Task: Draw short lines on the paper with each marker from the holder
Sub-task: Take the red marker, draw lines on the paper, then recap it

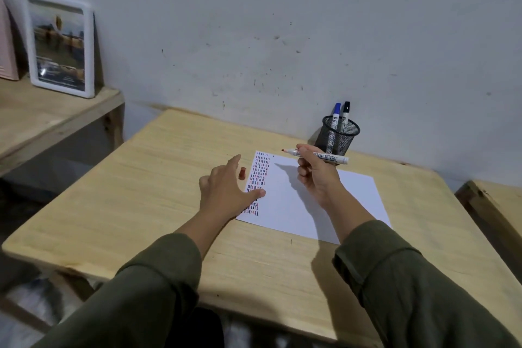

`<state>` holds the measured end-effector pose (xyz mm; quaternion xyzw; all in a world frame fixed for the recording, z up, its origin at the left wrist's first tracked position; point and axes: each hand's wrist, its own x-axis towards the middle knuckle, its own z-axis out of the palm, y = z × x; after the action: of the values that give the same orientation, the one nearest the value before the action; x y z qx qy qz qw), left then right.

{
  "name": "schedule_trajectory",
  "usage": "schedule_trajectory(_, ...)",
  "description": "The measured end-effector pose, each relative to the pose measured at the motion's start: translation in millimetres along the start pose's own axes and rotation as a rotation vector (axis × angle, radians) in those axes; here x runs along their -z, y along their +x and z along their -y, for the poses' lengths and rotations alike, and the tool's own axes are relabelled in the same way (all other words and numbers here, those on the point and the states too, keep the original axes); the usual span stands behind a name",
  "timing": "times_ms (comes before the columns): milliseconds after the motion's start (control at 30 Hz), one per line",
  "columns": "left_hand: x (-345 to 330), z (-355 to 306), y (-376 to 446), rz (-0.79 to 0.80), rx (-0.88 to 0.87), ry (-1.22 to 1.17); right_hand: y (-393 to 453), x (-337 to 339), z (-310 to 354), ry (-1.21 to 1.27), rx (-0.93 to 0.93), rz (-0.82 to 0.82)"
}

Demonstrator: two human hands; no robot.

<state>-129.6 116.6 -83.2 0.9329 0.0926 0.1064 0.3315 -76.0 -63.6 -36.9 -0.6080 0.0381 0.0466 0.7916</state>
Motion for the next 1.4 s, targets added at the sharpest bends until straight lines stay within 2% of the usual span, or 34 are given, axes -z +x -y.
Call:
schedule_trajectory(200,-5.6,2.7,5.7,-0.038,0.016,0.062,25.6,-5.2,-10.0,-0.072,0.011,-0.034)
schedule_trajectory(400,-9.1,6.3,9.0,0.023,0.033,0.185,49.2,-3.8,-14.9,-0.138,0.005,-0.172)
schedule_trajectory(600,-5.5,3.4,6.8,0.041,0.032,0.183,63.7,-0.1,-26.2,-0.209,0.044,-0.215)
schedule_trajectory(1033,-4.3,1.9,6.8,0.055,0.048,0.197,60.5,-2.2,-22.6,-0.136,0.019,-0.149)
schedule_trajectory(1400,-5.6,3.5,6.9,0.044,0.045,0.194,62.0,-0.5,-22.8,-0.235,0.003,-0.098)
